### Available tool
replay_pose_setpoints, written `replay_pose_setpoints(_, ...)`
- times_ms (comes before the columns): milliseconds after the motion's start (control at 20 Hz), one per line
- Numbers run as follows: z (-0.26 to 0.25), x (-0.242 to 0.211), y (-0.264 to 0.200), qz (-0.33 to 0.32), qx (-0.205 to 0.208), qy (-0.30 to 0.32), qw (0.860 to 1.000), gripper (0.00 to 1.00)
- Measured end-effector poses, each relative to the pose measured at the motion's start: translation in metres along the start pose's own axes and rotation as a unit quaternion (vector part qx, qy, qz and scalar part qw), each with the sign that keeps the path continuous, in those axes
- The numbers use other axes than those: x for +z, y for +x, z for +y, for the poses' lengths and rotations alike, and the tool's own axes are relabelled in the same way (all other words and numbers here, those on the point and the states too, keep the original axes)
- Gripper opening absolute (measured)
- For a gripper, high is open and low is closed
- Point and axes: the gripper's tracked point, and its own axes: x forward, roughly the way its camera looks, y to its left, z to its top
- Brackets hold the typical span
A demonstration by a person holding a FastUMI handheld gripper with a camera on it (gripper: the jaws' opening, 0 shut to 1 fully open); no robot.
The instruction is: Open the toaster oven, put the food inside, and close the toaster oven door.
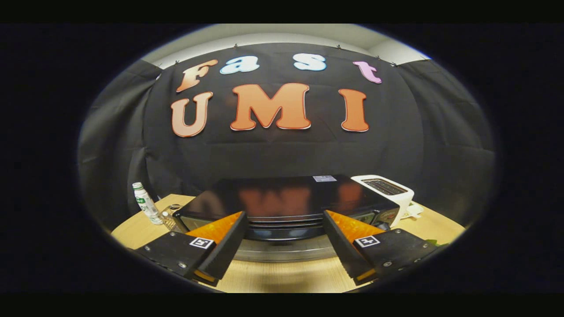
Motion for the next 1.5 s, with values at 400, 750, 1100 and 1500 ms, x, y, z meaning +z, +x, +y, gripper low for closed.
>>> replay_pose_setpoints(400, -0.002, -0.019, -0.042, 0.024, -0.001, -0.003, 1.0, 1.0)
replay_pose_setpoints(750, -0.005, -0.062, -0.093, 0.059, 0.003, -0.008, 0.998, 1.0)
replay_pose_setpoints(1100, -0.007, -0.116, -0.123, 0.11, 0.009, -0.013, 0.994, 1.0)
replay_pose_setpoints(1500, -0.007, -0.194, -0.136, 0.199, 0.017, -0.033, 0.979, 1.0)
